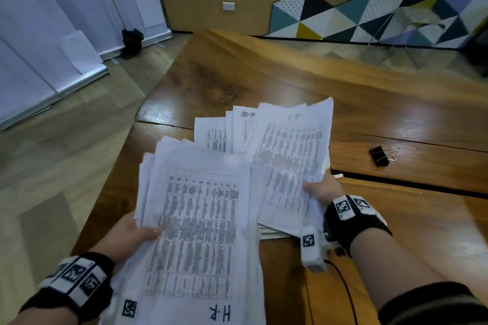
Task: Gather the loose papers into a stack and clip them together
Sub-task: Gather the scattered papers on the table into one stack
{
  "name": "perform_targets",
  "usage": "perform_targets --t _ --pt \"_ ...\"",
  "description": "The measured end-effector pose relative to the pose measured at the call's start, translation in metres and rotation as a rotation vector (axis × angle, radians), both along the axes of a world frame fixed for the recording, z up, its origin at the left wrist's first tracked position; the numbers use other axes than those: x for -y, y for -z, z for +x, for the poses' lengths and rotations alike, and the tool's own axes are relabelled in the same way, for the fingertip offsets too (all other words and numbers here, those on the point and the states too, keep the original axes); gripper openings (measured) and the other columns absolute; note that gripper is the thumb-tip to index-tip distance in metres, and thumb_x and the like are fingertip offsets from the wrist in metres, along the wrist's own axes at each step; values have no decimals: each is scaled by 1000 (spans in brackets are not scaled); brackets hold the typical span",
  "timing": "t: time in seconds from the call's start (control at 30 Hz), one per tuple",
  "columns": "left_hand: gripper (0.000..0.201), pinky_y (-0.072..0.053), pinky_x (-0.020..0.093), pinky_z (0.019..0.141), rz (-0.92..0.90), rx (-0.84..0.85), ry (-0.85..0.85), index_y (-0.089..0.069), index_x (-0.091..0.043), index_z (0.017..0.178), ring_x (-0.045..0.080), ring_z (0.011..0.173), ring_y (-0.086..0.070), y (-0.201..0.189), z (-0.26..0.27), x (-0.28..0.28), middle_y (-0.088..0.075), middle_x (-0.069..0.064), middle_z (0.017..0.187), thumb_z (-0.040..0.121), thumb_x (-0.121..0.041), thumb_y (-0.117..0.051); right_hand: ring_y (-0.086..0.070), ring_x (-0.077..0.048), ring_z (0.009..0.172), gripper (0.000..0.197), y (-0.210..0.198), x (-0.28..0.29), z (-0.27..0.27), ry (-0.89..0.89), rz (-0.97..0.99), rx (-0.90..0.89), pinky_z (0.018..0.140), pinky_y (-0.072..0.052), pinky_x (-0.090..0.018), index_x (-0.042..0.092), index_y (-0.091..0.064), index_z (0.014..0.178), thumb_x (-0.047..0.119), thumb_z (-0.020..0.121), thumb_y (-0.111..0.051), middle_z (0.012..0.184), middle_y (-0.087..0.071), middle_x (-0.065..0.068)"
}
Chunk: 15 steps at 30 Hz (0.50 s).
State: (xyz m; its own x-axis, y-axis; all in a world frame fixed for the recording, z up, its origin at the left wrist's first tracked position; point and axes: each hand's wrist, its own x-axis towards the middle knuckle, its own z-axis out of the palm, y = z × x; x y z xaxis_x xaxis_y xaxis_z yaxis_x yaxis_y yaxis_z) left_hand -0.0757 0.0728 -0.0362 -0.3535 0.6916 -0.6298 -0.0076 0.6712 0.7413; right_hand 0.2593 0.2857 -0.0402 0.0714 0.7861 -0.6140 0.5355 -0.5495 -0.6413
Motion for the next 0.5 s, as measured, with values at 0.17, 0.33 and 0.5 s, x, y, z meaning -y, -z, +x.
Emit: perform_targets --t 0.17,0.33,0.5 --pt "26 -57 42 74 91 -46 -140 -68 2 103 33 77 -75 -17 -26 5 -78 17 84 77 5 -70 -64 -34 107 33 -2 22 17 -20 21 65 94 -51 -48 3 -60 117 7 84 -67 113 -68 -14" --pt "23 -61 29 56 196 44 -214 -65 1 101 20 66 -76 -41 -40 -15 -78 14 86 86 13 -52 -67 -31 96 20 -2 26 7 -101 9 95 85 -56 -44 4 -63 106 6 86 -65 104 -70 -14" --pt "49 -62 38 67 276 218 -314 -51 6 132 22 75 -76 -44 -62 -56 -62 21 116 84 1 -55 -67 -28 89 25 -4 27 -6 -241 42 198 72 -56 -35 3 -61 108 9 83 -67 98 -68 -13"
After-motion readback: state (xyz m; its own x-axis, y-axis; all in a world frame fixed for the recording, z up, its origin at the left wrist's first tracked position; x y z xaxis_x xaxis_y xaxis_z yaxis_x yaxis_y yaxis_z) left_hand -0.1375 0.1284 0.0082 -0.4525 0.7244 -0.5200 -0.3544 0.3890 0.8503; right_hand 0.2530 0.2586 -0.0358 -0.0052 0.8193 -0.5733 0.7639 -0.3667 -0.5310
